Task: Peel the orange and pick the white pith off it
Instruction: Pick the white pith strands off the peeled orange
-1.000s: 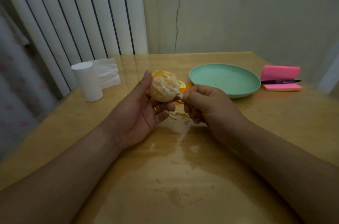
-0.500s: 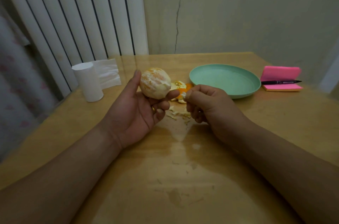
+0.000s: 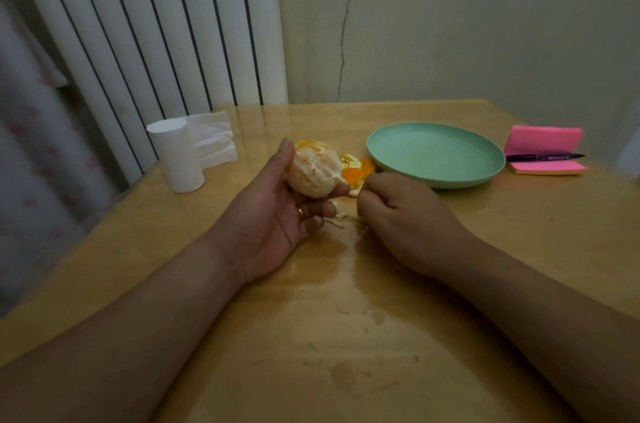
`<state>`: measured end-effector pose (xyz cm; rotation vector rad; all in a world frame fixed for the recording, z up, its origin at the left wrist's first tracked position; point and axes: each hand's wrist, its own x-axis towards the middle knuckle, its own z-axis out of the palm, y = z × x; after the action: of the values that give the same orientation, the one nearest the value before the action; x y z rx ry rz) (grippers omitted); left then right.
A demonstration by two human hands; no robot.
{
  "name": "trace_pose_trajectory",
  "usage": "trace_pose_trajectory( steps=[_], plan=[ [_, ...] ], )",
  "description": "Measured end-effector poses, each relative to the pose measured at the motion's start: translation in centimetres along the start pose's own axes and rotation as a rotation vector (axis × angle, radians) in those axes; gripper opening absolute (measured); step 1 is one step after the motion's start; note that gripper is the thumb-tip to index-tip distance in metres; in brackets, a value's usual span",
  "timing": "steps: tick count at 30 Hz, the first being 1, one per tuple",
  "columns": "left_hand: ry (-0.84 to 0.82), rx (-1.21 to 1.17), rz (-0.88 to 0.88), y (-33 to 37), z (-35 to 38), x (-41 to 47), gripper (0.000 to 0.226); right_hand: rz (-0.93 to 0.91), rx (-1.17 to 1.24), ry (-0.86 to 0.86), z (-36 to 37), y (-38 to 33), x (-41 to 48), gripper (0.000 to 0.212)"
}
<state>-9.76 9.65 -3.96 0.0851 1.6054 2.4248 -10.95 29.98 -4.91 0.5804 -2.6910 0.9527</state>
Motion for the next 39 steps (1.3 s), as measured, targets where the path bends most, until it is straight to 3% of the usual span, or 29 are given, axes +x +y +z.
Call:
trace_pose_trajectory(
  steps=[2,4,6,8,12,22,33,39],
  plan=[
    [0.000,0.001,0.004,0.0,0.0,0.0,0.074,-0.032,-0.061,0.008,0.2,0.0,0.0,0.023],
    [0.003,0.005,0.007,0.0,0.0,0.0,0.073,-0.042,-0.060,0.034,0.1,0.0,-0.1,0.006],
    [0.006,0.021,0.010,0.0,0.1,0.0,0.071,-0.025,0.031,0.048,0.0,-0.1,-0.2,0.019],
    [0.002,0.040,0.020,-0.1,0.2,-0.1,0.068,-0.020,0.136,0.094,-0.1,-0.2,-0.1,0.004],
    [-0.006,0.056,0.036,-0.2,0.3,-0.1,0.061,-0.007,0.361,0.084,0.2,-0.2,-0.2,0.025],
    [-0.022,0.021,0.019,-0.2,0.3,-0.2,0.061,-0.032,0.463,0.061,0.3,0.1,0.0,0.016],
    [-0.034,-0.078,-0.032,0.2,-0.3,0.0,0.075,0.053,0.216,0.125,0.5,1.1,0.3,0.015],
    [-0.002,-0.103,-0.019,0.3,-0.4,0.1,0.072,-0.031,-0.056,0.055,0.3,1.1,0.1,0.014]
  ],
)
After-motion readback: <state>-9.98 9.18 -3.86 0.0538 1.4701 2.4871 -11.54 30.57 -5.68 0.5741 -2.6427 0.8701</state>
